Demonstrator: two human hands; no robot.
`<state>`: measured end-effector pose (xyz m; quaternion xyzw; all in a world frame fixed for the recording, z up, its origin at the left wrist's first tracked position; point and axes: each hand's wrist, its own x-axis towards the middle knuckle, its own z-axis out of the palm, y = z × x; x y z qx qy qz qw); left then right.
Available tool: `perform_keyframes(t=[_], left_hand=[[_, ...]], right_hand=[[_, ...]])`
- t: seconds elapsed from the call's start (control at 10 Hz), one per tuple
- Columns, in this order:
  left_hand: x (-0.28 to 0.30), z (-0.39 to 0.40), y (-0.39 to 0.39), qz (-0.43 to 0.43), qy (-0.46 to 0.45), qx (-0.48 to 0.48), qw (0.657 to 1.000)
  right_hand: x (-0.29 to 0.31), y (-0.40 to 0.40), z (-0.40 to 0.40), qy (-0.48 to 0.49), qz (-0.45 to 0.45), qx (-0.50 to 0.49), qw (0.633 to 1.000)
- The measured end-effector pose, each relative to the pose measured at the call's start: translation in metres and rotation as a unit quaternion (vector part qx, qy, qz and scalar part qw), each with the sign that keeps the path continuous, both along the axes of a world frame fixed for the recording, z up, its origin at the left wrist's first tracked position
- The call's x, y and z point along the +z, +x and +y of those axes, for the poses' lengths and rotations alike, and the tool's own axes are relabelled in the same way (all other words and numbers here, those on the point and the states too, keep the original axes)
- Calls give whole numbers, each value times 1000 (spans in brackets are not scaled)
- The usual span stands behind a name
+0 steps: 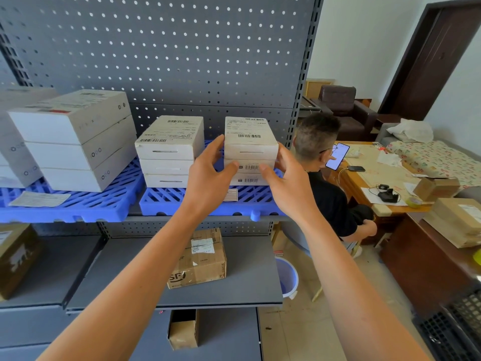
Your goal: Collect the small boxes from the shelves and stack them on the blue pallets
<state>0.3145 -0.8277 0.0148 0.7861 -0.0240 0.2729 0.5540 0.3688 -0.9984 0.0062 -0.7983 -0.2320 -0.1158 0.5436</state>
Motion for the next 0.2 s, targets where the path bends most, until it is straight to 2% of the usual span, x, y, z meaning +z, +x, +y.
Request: perform_keyframes(t=[0.1,0.2], left_hand=[[-3,0,-8,12,10,17,1000],[-2,-7,-21,23,-23,36,999]], right_hand=[[1,-8,-1,1,4,-1,1000],[5,-21,-4,29,34,-7,999]])
